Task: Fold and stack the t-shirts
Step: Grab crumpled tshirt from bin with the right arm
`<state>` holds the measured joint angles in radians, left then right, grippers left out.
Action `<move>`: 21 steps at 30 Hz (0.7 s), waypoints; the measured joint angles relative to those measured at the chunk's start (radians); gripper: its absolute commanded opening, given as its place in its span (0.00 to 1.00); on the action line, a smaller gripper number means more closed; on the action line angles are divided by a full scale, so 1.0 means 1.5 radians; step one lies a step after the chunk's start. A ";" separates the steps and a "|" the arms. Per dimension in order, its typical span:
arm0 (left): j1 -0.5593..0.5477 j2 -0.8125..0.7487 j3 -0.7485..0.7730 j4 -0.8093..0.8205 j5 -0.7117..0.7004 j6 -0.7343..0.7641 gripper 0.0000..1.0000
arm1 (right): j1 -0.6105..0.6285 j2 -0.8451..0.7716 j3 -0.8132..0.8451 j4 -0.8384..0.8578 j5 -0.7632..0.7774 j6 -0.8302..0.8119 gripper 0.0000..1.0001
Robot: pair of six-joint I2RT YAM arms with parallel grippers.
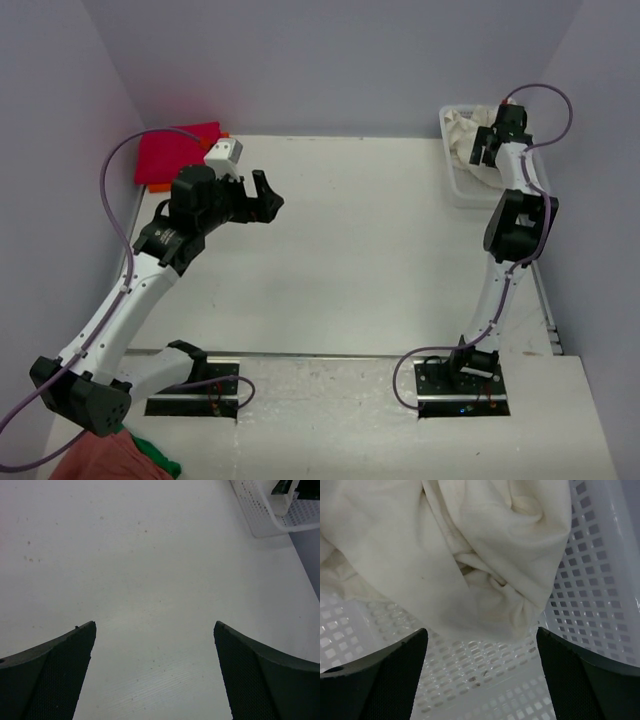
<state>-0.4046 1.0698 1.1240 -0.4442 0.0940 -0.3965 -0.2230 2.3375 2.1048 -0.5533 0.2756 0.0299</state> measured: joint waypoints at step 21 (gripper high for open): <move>0.000 0.017 0.049 -0.024 0.002 0.018 1.00 | -0.004 0.108 0.117 0.001 -0.052 -0.056 0.00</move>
<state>-0.4046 1.0958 1.1976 -0.4805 0.0967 -0.3702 -0.2295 2.5000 2.2803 -0.5526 0.1978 -0.0536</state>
